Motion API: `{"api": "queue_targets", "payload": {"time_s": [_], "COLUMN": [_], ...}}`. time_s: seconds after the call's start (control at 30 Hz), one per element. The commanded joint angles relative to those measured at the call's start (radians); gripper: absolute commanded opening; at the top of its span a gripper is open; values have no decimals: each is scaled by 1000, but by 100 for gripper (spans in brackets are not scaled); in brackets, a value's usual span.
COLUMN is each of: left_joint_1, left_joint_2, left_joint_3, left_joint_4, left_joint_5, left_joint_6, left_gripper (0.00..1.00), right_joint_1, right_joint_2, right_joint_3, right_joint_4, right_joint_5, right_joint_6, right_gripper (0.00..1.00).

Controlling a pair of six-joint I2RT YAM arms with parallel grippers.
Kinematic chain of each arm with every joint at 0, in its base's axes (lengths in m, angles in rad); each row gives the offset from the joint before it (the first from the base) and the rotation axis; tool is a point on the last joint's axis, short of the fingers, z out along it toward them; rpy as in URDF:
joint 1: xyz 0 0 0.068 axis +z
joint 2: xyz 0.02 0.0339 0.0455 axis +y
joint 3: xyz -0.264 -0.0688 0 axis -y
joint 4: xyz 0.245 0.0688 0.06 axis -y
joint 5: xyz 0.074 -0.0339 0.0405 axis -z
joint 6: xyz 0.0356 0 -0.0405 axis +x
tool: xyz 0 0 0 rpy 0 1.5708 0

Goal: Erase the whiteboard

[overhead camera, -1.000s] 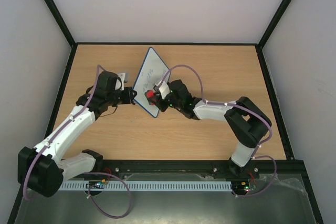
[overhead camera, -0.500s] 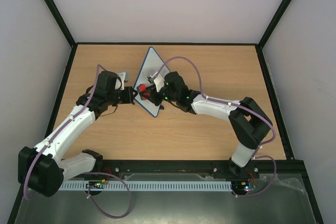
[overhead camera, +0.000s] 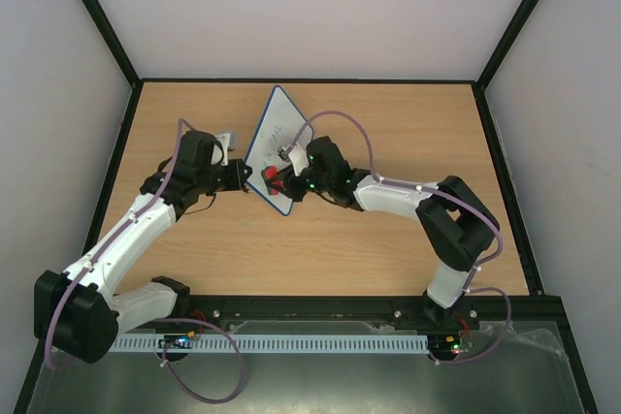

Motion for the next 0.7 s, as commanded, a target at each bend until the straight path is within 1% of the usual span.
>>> {"api": "queue_targets", "payload": {"time_s": [0.0,0.1,0.23,0.5,0.6,0.67], "left_joint_1": [-24,-23,-22,-21,-21,-21], "left_joint_2": [32,34,30,32,32,29], "left_joint_3": [-20,-19,-19,-17,-16,-19], "left_joint_4": [-24,-23,-25,-24,-23,-23], "left_joint_5": [86,88,88,94,97,96], "left_joint_6": [-5,-2,0,2,5,4], "left_gripper": [2,2,2,2,2,2], "right_joint_1": [25,25,24,-5,-18,-20], "right_joint_2": [9,8,52,109,118,110], "right_joint_3": [112,180,189,11,1,30], "right_joint_4": [-89,-91,-92,-68,-77,-91], "right_joint_5": [20,7,15,21,11,3], "right_joint_6": [7,33,52,29,29,35], "right_gripper": [2,2,2,2,2,2]}}
